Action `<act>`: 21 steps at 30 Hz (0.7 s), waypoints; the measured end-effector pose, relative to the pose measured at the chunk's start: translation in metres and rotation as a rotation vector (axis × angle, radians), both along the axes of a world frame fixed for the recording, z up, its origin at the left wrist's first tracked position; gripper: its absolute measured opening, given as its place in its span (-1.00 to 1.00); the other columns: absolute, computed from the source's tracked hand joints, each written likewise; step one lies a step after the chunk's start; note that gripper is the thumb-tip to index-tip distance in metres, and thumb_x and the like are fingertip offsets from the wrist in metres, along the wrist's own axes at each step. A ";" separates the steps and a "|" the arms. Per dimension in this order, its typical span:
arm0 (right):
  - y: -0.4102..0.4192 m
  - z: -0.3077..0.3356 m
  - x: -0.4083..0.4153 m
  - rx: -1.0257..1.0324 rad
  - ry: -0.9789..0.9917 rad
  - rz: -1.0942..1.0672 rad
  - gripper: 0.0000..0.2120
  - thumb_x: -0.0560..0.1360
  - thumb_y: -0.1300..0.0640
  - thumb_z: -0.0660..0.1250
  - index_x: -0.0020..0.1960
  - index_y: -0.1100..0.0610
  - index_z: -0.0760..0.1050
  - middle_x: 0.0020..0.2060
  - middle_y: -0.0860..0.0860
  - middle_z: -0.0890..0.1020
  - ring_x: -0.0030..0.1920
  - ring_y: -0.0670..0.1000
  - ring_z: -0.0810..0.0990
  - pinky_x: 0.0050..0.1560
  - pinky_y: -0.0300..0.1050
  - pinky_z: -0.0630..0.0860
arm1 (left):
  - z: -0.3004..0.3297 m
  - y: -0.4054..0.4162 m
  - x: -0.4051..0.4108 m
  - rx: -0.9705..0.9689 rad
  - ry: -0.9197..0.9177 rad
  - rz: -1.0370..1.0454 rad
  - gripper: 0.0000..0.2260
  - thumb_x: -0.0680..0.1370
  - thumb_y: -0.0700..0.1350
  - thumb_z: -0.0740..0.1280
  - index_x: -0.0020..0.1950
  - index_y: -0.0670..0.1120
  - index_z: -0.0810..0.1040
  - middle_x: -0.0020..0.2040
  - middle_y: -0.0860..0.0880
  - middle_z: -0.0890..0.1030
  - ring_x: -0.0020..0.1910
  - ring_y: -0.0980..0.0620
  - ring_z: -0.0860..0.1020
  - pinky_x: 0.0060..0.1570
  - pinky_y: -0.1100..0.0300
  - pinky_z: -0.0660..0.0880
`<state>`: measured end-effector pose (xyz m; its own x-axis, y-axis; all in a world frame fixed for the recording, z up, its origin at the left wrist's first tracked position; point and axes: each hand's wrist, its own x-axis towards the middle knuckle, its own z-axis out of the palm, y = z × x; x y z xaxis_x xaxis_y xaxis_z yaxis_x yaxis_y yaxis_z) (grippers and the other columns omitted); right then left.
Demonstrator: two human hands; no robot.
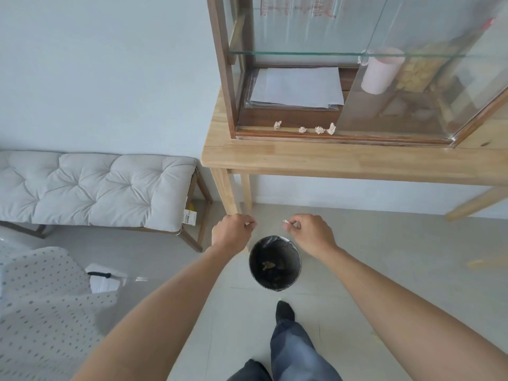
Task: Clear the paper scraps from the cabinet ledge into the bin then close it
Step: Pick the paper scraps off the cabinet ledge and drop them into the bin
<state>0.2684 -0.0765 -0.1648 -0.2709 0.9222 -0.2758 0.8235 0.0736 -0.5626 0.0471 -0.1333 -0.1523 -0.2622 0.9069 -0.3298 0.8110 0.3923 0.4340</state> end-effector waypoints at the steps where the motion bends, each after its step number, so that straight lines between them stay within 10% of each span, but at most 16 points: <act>1: -0.002 -0.006 0.002 -0.014 -0.008 0.004 -0.75 0.60 -0.20 0.35 -0.06 -0.07 0.68 -0.37 -0.22 0.55 -0.26 -0.03 0.58 -0.34 -0.19 0.29 | -0.006 -0.001 0.002 -0.009 -0.007 0.000 -0.75 0.75 0.05 0.28 0.28 0.10 0.73 0.10 0.02 0.78 0.12 -0.09 0.70 0.09 -0.02 0.66; 14: 0.002 -0.062 0.012 -0.200 -0.075 0.013 -0.76 0.61 -0.18 0.35 -0.02 -0.06 0.69 -0.31 -0.11 0.63 -0.14 0.07 0.67 -0.07 -0.02 0.58 | -0.066 0.024 0.040 -0.138 -0.028 0.001 -0.78 0.72 0.07 0.29 0.20 0.21 0.74 0.07 0.04 0.75 0.04 -0.16 0.69 0.05 0.00 0.64; 21: 0.010 -0.077 0.017 -0.207 -0.099 0.006 -0.55 0.59 -0.26 0.35 0.39 -0.08 0.60 0.05 -0.08 0.74 0.16 0.09 0.69 0.12 -0.02 0.59 | -0.079 0.035 0.043 -0.164 -0.008 0.007 -0.77 0.71 0.08 0.33 0.33 0.15 0.68 0.13 -0.02 0.74 0.10 -0.18 0.71 0.10 -0.09 0.69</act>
<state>0.2852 -0.0664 -0.2415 -0.2385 0.8417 -0.4845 0.8753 -0.0299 -0.4827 0.0904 -0.0986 -0.2309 -0.2648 0.8391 -0.4752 0.8050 0.4637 0.3701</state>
